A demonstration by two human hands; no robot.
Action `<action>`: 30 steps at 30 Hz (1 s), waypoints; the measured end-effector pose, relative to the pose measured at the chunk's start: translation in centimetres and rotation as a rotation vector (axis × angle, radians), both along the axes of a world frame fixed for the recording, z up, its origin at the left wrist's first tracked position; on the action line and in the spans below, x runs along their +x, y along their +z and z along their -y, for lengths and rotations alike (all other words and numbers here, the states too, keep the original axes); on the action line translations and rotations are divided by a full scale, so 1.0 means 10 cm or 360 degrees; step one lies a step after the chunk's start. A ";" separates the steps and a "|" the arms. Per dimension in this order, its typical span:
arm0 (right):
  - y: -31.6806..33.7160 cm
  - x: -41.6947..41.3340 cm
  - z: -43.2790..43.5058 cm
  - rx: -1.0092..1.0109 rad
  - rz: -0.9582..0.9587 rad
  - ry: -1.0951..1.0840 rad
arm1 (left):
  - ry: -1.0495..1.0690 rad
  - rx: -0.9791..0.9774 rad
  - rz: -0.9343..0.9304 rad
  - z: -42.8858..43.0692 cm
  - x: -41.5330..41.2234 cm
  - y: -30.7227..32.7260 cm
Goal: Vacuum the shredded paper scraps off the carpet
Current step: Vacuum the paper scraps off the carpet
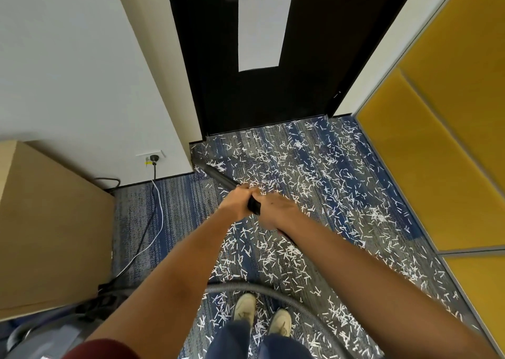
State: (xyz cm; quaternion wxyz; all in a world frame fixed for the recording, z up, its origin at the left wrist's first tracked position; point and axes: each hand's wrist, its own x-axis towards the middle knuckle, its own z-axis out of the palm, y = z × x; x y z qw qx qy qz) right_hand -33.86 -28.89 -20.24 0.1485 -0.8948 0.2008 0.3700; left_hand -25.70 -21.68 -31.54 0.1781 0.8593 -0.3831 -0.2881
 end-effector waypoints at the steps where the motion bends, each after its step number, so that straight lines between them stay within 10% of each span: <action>1: 0.00 -0.03 0.00 0.0014 0.0000 0.0001 | 0.0000 0.0001 -0.0009 -0.01 -0.03 0.01; 30: 0.15 -1.13 0.21 -0.0087 0.0033 0.0198 | 0.0057 0.0016 0.0075 0.13 -1.16 0.22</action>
